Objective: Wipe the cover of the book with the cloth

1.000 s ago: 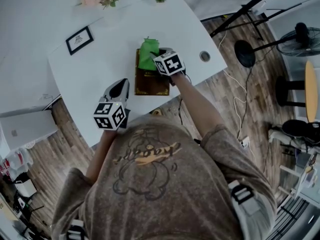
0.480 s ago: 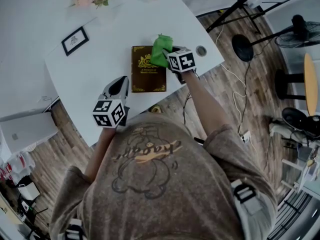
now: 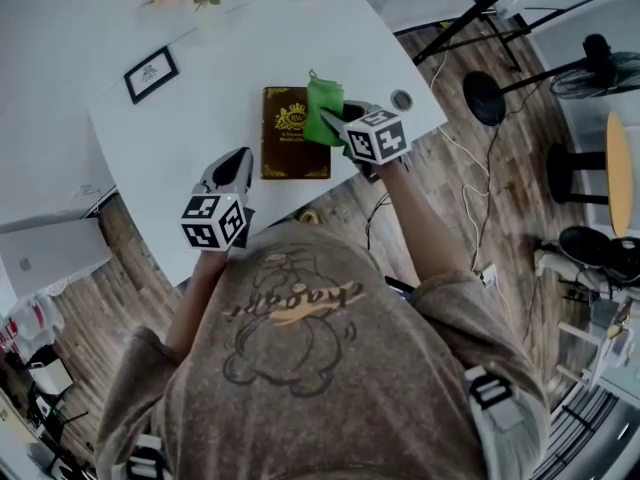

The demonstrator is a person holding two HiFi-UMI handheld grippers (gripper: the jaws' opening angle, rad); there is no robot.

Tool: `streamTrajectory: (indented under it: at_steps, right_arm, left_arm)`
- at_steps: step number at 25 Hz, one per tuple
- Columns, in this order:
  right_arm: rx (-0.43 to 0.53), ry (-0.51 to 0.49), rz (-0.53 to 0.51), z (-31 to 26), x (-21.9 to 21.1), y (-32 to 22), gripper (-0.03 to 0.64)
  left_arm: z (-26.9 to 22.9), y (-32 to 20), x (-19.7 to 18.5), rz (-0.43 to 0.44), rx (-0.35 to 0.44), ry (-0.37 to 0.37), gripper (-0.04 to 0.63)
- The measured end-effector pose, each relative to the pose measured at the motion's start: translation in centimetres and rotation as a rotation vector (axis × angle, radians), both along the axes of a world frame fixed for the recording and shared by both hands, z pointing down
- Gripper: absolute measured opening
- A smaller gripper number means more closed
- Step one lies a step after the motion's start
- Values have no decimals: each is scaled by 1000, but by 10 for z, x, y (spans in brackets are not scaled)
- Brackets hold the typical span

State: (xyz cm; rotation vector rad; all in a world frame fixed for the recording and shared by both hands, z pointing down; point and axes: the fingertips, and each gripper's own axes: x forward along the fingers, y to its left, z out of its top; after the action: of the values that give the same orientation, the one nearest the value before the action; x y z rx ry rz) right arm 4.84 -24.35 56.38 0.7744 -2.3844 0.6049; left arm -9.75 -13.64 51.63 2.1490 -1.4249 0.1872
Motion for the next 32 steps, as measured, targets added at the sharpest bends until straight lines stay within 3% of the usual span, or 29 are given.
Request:
streamTrajectory:
  at_steps: [13, 18, 24, 32]
  right_arm:
    - [-46, -45, -351, -4, -84, 105, 71]
    - [-70, -15, -403, 14, -101, 124, 71]
    - [-33, 150, -474, 41, -99, 132, 71]
    - [-24, 188, -458, 45, -94, 109, 72]
  left_arm:
    - [-1, 20, -14, -57, -8, 3, 3]
    - [2, 23, -18, -69, -14, 6, 3]
    - [1, 23, -15, -65, -15, 10, 3]
    - [1, 19, -11, -55, -14, 10, 3]
